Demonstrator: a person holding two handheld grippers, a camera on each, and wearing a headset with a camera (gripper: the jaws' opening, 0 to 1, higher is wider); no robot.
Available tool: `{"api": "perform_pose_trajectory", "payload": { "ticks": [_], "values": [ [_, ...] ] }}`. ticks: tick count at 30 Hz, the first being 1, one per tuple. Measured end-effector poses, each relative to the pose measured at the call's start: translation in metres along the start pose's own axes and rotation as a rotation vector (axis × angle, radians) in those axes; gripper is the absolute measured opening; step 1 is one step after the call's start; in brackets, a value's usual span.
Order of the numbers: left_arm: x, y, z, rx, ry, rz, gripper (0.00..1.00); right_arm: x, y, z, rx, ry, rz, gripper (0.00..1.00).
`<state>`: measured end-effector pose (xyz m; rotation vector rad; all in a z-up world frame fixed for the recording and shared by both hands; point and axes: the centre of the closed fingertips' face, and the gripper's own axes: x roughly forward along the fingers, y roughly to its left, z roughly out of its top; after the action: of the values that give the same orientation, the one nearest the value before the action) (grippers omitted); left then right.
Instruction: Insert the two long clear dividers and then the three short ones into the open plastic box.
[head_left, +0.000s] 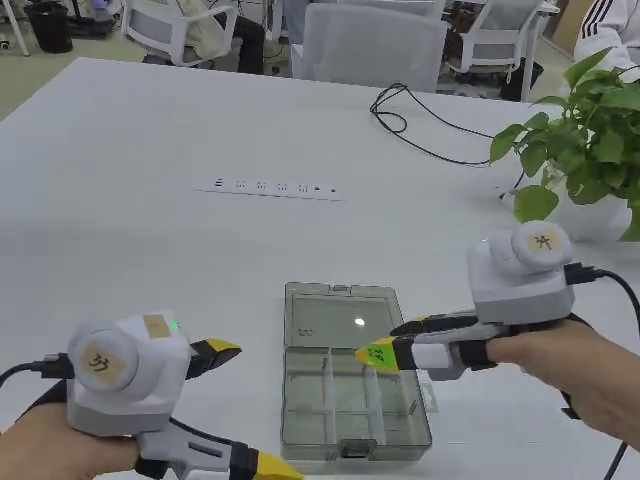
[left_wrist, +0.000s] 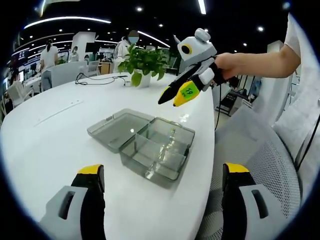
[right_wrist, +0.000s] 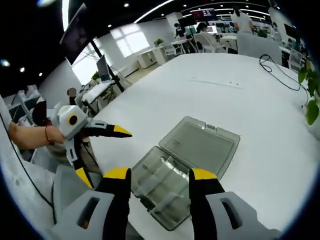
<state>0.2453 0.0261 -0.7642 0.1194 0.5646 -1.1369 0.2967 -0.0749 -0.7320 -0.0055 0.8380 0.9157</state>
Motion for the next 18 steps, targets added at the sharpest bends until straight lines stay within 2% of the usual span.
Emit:
{"api": "perform_pose_trajectory", "payload": {
  "ticks": [5, 8, 16, 18],
  "values": [
    [-0.001, 0.001, 0.003, 0.005, 0.0, 0.011, 1.0, -0.014, -0.006, -0.006, -0.093, 0.017, 0.022, 0.52],
    [-0.001, 0.001, 0.002, 0.006, 0.003, 0.017, 1.0, -0.023, -0.009, -0.014, -0.159, 0.045, 0.04, 0.55],
    [-0.003, 0.0, 0.002, 0.015, 0.009, 0.022, 1.0, -0.04, -0.018, -0.038, -0.301, 0.148, 0.076, 0.6],
    [-0.004, 0.001, 0.003, 0.018, 0.009, 0.024, 1.0, -0.043, -0.025, -0.045, -0.351, 0.181, 0.081, 0.6]
  ]
}}
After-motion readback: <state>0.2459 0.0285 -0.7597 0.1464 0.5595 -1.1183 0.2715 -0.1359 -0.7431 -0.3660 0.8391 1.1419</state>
